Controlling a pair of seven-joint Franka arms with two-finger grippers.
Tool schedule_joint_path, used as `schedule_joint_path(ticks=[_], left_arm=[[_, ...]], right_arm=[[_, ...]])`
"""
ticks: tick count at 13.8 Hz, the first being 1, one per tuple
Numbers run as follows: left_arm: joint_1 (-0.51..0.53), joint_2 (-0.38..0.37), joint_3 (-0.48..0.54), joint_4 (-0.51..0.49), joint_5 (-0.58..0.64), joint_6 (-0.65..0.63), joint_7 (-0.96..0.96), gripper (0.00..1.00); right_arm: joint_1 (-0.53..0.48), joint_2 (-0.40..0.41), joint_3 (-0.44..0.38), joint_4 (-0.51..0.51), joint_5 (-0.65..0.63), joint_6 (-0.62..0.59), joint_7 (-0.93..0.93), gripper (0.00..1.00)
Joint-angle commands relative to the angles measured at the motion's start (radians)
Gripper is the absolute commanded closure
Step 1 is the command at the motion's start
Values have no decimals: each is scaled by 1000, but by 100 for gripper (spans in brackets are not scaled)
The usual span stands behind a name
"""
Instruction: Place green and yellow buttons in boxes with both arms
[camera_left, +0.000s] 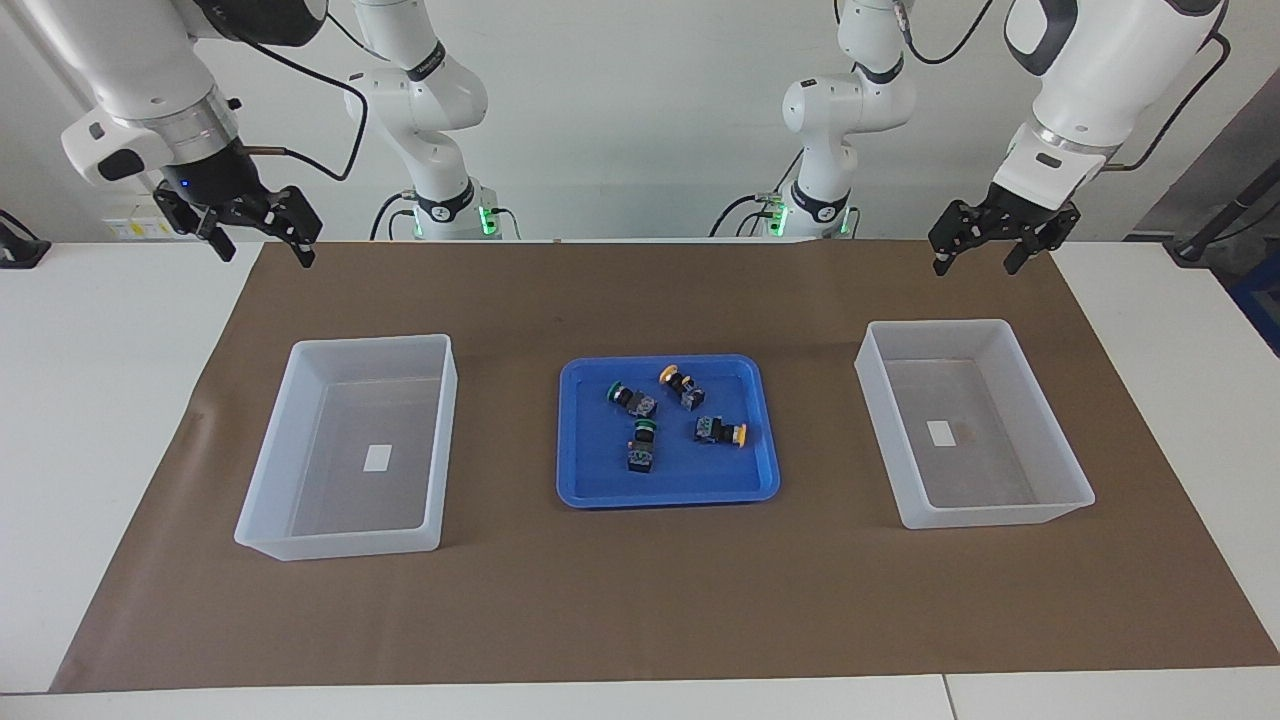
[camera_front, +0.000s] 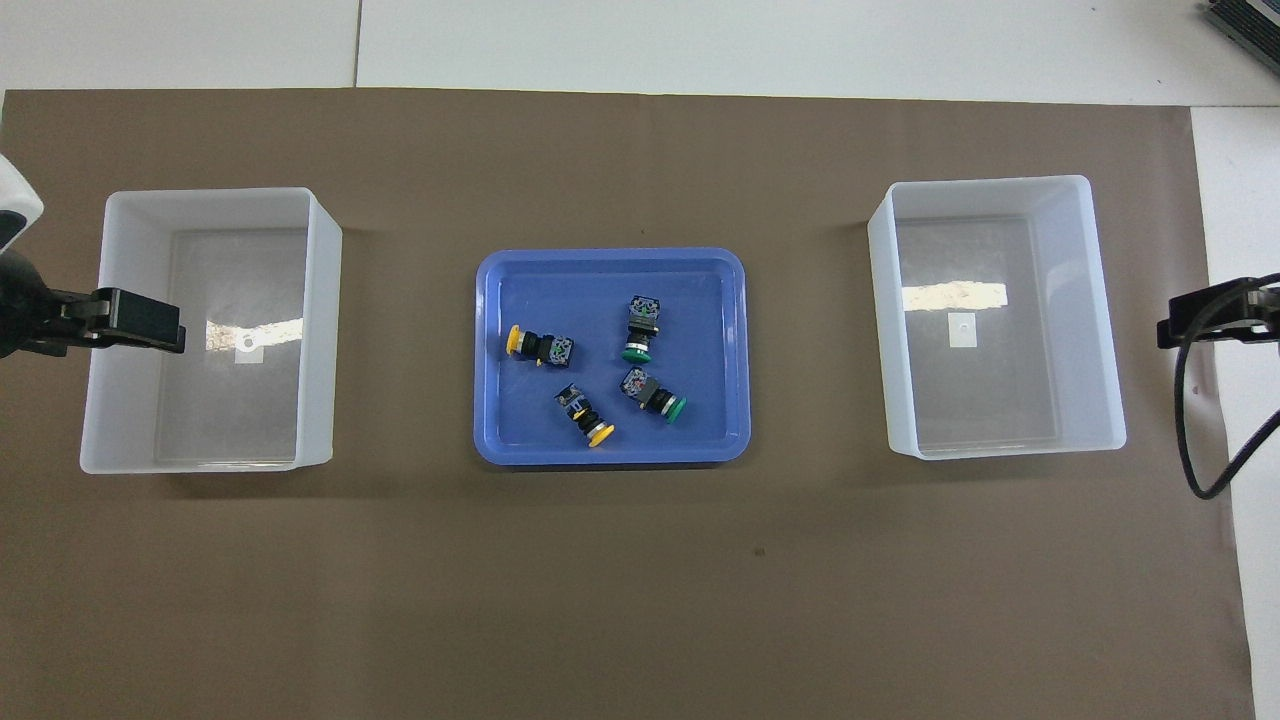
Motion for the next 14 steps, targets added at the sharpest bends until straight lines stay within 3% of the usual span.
schedule_joint_path(ticks=[1, 4, 7, 11, 14], left_arm=[[9, -3, -6, 1, 15, -16, 14, 0], [6, -6, -7, -5, 13, -5, 4, 0], [-36, -29, -15, -94, 4, 90, -21, 0], [-174, -15, -16, -180, -14, 235, -319, 0], [-279, -26, -16, -309, -29, 384, -577, 0]], right_arm=[[-4, -30, 6, -39, -1, -15, 7, 0], [20, -30, 8, -40, -33, -6, 8, 0], [22, -32, 8, -40, -33, -10, 10, 0], [23, -32, 13, -40, -31, -7, 10, 0], [22, -32, 13, -40, -28, -6, 10, 0]])
